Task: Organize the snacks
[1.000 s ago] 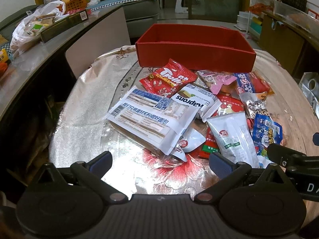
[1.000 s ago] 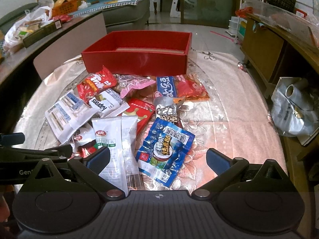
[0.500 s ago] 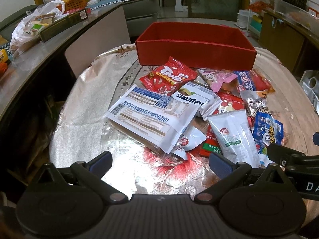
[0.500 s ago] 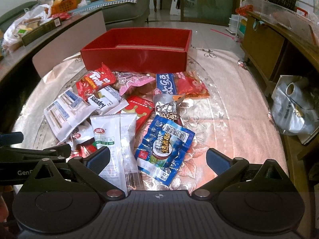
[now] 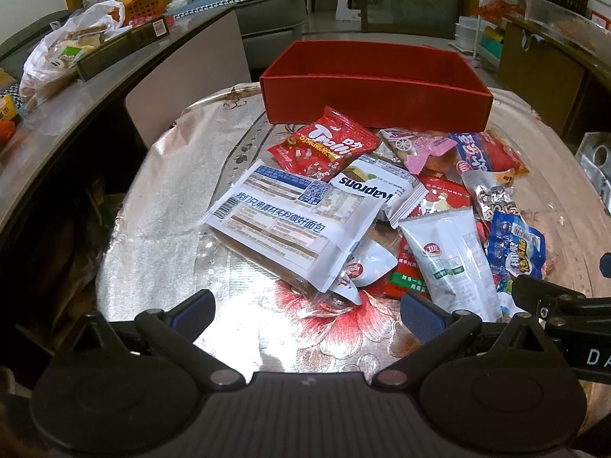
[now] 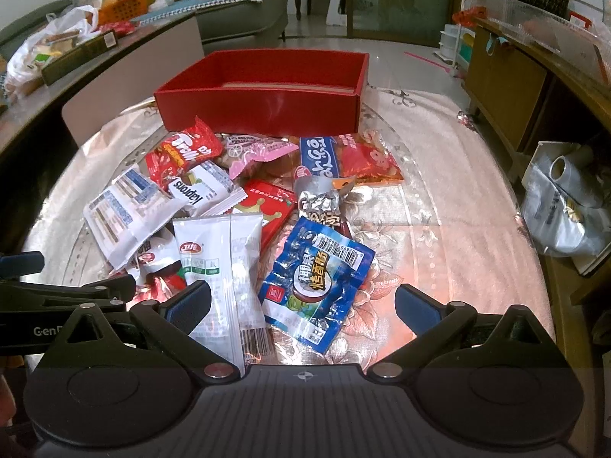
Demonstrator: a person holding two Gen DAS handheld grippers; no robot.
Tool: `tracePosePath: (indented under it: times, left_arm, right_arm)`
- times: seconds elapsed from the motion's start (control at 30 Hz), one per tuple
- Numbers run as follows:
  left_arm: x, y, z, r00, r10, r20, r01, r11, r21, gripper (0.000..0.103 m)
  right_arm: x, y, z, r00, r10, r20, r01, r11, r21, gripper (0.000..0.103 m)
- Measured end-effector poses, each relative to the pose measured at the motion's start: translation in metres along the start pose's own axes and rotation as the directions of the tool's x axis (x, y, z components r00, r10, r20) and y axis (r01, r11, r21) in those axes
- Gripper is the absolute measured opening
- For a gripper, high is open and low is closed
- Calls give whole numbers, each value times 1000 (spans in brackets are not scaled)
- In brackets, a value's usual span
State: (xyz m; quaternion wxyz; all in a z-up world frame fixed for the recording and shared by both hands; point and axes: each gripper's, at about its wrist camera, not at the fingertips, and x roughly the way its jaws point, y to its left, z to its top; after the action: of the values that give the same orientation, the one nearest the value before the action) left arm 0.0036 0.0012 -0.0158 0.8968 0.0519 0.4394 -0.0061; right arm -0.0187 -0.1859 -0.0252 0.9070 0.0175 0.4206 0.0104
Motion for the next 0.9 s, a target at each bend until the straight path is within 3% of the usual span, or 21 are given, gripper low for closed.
tracePosePath:
  times: [0.9]
  left_arm:
    - [1, 1, -2, 1000, 6, -3, -6, 1000, 6, 99]
  right_arm:
    - [2, 1, -3, 1000, 1, -5, -1, 1000, 0, 103]
